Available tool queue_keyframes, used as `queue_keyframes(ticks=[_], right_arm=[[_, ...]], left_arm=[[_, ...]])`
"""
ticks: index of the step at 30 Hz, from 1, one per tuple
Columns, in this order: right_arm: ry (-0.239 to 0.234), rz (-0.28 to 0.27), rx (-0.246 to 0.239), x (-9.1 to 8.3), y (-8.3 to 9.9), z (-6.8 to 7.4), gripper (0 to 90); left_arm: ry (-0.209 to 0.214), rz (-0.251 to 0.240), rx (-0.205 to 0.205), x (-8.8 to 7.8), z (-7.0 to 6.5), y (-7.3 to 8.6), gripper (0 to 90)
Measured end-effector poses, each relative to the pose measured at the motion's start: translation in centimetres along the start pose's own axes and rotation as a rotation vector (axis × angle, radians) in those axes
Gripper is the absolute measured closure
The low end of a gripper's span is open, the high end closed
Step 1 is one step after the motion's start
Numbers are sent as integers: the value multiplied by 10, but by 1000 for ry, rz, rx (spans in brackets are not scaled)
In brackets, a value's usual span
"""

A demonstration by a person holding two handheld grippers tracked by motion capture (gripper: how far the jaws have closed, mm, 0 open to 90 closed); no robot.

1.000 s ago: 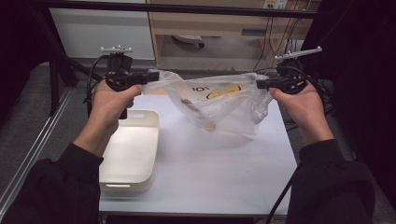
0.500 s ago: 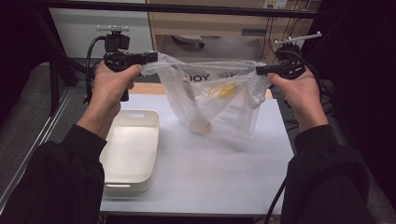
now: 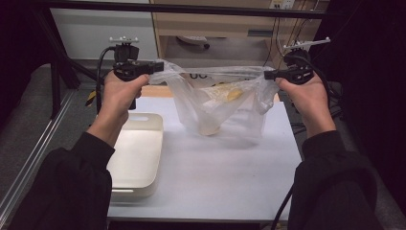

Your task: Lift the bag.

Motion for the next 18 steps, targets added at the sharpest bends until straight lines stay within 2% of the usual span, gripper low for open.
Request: queue_keyframes(ticks=[9, 18], right_arm=[[-11, 20, 1, 4, 16, 2, 900], [-13, 29, 7, 4, 30, 1, 900]], left_arm=[[17, 45, 9, 2, -3, 31, 900], [36, 61, 13, 2, -12, 39, 900]])
Point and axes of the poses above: each handheld gripper's, and its own axes: x roughly forward along the jaws, y roughly out of its underside, z roughly to its left, the point moved 10 cm from there along x, roughly forward along the jaws, and after that the axes turned 4 degrees about z, right-handed, at the moved point
